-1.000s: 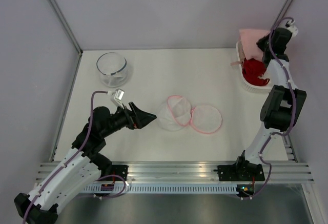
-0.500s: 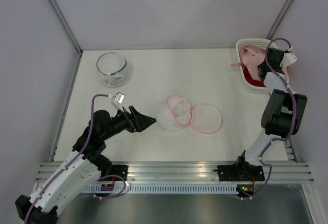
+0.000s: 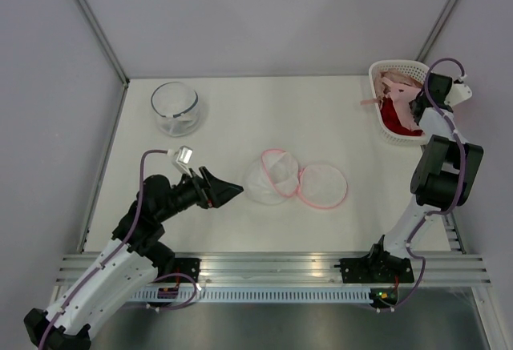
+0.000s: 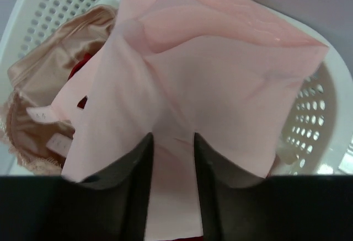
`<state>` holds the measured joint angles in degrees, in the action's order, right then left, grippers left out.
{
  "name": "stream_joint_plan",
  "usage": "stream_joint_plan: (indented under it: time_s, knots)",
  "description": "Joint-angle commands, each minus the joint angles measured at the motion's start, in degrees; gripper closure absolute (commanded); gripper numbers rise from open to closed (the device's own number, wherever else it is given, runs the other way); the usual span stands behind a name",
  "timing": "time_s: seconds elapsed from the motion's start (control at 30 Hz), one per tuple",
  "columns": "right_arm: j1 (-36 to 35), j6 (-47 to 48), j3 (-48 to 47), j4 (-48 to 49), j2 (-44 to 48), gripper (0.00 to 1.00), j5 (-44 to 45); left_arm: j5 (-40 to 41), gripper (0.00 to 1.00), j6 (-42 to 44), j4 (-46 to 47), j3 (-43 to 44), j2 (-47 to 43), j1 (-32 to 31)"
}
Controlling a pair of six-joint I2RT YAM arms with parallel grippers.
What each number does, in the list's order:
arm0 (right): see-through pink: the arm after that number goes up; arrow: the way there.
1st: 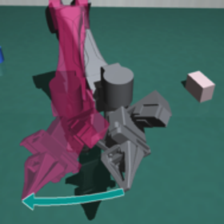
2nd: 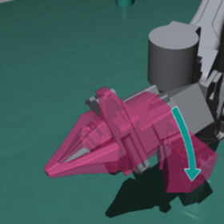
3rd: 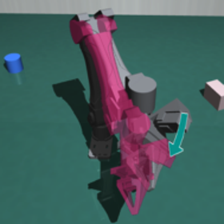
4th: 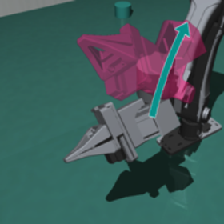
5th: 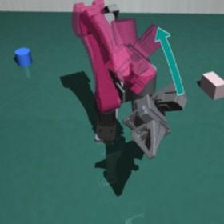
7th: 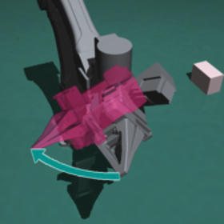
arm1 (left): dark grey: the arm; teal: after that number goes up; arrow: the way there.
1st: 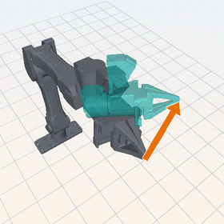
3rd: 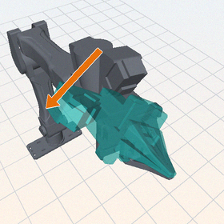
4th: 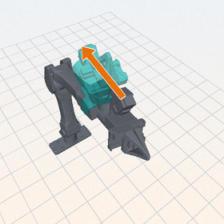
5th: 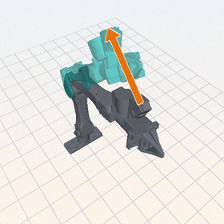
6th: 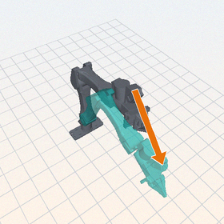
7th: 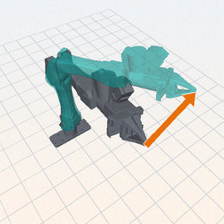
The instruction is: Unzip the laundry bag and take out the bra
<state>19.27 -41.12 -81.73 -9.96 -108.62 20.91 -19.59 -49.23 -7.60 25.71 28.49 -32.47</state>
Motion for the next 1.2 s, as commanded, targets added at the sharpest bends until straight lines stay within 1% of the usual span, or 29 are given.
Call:
stream_joint_plan:
  time_s: [0.0, 0.03, 0.07, 0.1, 0.13, 0.2, 0.33, 0.4, 0.47, 0.5, 0.57, 0.6, 0.63, 0.67, 0.7, 0.73, 0.77, 0.8, 0.9, 1.0, 1.03, 1.13, 1.17]
  knots:
    - [0.16, 1.22, -1.15, 5.62, 1.91, 0.53, -9.16, -1.06, 0.01, -1.83, 0.92, 0.48, -1.33, 0.21]
    - [0.16, 2.0, -1.06, 6.78, 2.79, 0.4, -11.57, -1.06, 0.0, -1.83, 0.92, 0.56, -2.2, 0.21]
    - [0.16, 2.27, -1.23, 7.57, 3.84, 0.19, -13.33, -1.15, 0.0, -1.83, 1.09, 0.65, -2.73, 0.21]
    - [0.07, 2.1, -1.23, 9.15, 6.46, 0.08, -16.04, -1.23, 0.01, -1.57, 1.35, 0.83, -3.26, 0.13]
    - [-0.02, 2.19, -1.15, 9.6, 8.23, 0.02, -16.68, -1.5, 0.0, -1.39, 1.44, 0.92, -4.48, 0.21]
    - [-0.46, 2.97, -0.97, 11.88, 13.49, 0.02, -17.04, -1.41, 0.0, -0.69, 1.62, 1.61, -5.72, 0.21]
    - [-1.25, 3.86, -1.76, 11.89, 20.98, 0.02, -20.28, -0.36, 0.01, 0.19, 1.18, 2.5, -8.1, 0.21]
    - [-2.3, 4.56, -2.03, 10.23, 24.57, 0.02, -23.09, -0.18, 0.0, 0.63, 1.27, 2.76, -8.28, 0.21]
    - [-4.83, 6.4, -1.41, 6.1, 26.87, 0.02, -24.5, 0.08, 0.0, 1.15, 0.92, 3.29, -8.36, 0.21]
    - [-6.16, 7.8, -1.15, 2.17, 28.97, 0.02, -24.25, 0.43, 0.0, 1.24, 0.92, 3.38, -8.36, 0.21]
    - [-10.38, 9.21, 1.39, -1.02, 31.17, 0.02, -23.72, 0.7, 0.0, 2.21, 0.04, 4.51, -8.36, 0.21]
    - [-12.04, 9.65, 2.71, -3.73, 33.62, 0.02, -21.89, 1.39, 0.0, 2.65, -0.57, 5.13, -8.36, 0.21]
    - [-14.93, 10.27, 5.68, -5.06, 34.87, 0.02, -21.35, 1.75, 0.0, 3.09, -1.19, 6.7, -8.36, 0.21]
    - [-16.09, 10.45, 7.27, -6.47, 37.4, 0.02, -20.48, 2.19, 0.0, 4.31, -2.93, 7.5, -8.45, 0.21]
    - [-17.06, 9.84, 11.29, -8.83, 38.82, 0.02, -18.64, 2.98, 0.0, 4.84, -3.65, 8.29, -8.8, 0.21]
    - [-17.94, 10.1, 13.42, -9.55, 40.4, 0.02, -18.8, 3.33, 0.0, 5.81, -4.52, 9.78, -8.89, 0.21]
    - [-18.21, 10.01, 15.53, -10.34, 44.07, 0.02, -18.8, 3.77, 0.0, 6.16, -5.93, 10.58, -9.06, 0.21]
    - [-18.39, 9.92, 20.16, -11.48, 46.28, 0.02, -18.62, 4.64, 0.0, 6.51, -6.64, 11.37, -9.24, 0.21]
    - [-18.56, 10.45, 27.47, -14.38, 55.16, 0.02, -18.27, 5.53, 0.0, 7.4, -7.52, 13.31, -9.68, 0.21]
    - [-18.56, 10.63, 32.06, -17.71, 61.41, 0.02, -20.73, 5.88, 0.0, 7.75, -7.52, 13.92, -9.77, 0.21]
    - [-18.56, 10.71, 32.77, -18.69, 62.38, 0.02, -24.73, 5.88, 0.0, 7.92, -7.52, 13.92, -9.77, 0.21]
    - [-18.56, 10.54, 36.29, -20.1, 64.76, 0.02, -30.29, 5.8, 0.0, 7.92, -7.43, 13.92, -9.86, 0.21]
    - [-18.56, 9.58, 37.16, -20.28, 65.02, 0.02, -34.4, 5.62, 0.0, 7.84, -7.35, 13.84, -10.12, 0.21]
